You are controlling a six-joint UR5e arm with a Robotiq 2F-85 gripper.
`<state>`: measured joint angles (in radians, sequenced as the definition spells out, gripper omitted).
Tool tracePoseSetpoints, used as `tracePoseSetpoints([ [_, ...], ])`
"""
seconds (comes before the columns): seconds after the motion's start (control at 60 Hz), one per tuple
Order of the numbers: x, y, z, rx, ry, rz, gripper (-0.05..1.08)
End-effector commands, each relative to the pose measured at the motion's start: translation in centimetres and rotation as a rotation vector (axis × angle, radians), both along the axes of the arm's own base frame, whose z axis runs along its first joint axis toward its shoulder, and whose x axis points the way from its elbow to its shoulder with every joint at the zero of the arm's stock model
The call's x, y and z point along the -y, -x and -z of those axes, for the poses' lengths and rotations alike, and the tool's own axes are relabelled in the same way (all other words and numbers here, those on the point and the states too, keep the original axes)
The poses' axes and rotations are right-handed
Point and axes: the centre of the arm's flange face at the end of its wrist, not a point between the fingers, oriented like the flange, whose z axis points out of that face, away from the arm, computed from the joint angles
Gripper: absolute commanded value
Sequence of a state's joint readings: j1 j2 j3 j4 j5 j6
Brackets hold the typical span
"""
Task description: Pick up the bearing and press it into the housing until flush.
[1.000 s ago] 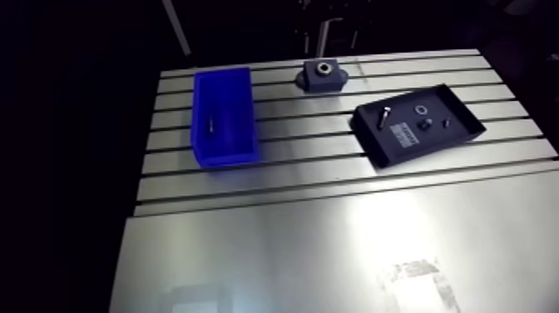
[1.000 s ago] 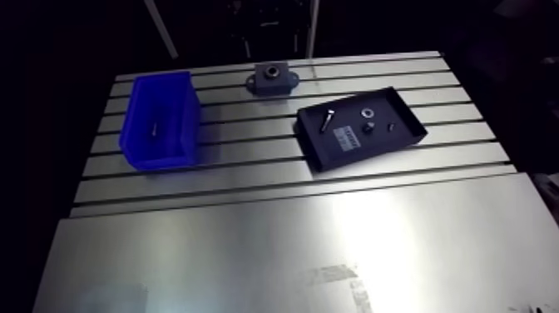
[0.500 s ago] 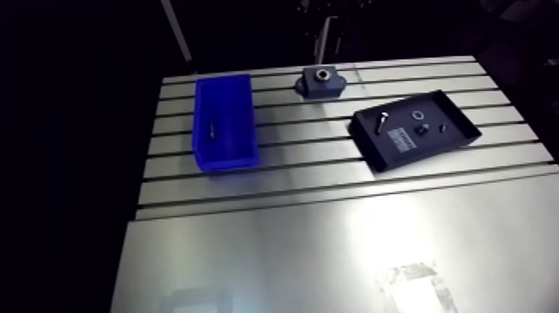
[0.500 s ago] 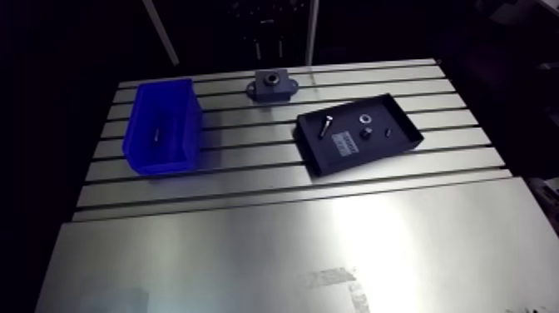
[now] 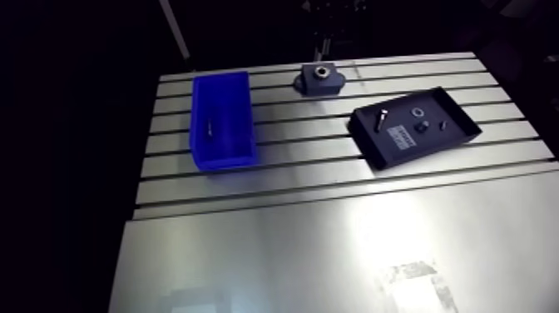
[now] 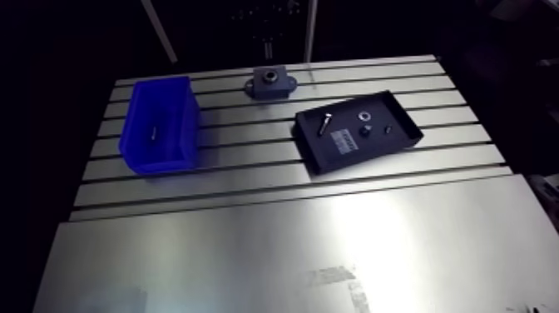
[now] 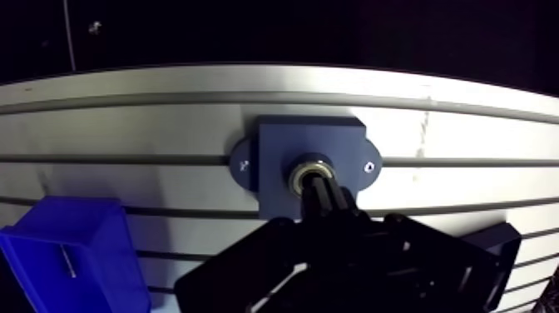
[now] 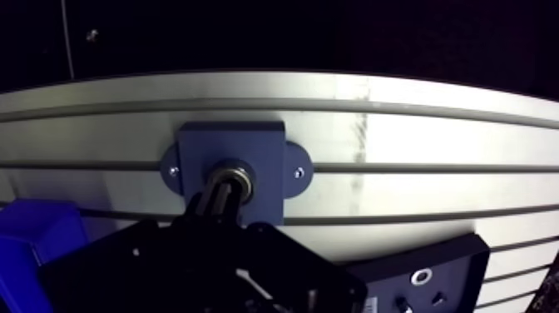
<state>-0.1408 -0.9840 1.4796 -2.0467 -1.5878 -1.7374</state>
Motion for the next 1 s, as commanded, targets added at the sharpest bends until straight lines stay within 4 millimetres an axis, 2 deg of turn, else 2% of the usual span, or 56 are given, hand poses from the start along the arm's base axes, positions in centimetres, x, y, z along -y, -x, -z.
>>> tracePoseSetpoints([
  [0.017, 0.0, 0.0, 0.8, 0.014, 0.003, 0.001, 1.08],
  [0.283, 0.0, -0.1, 2.5, 0.040, 0.005, 0.002, 1.08],
  [1.0, -0.1, -0.2, 3.2, 0.051, 0.008, 0.002, 1.07],
])
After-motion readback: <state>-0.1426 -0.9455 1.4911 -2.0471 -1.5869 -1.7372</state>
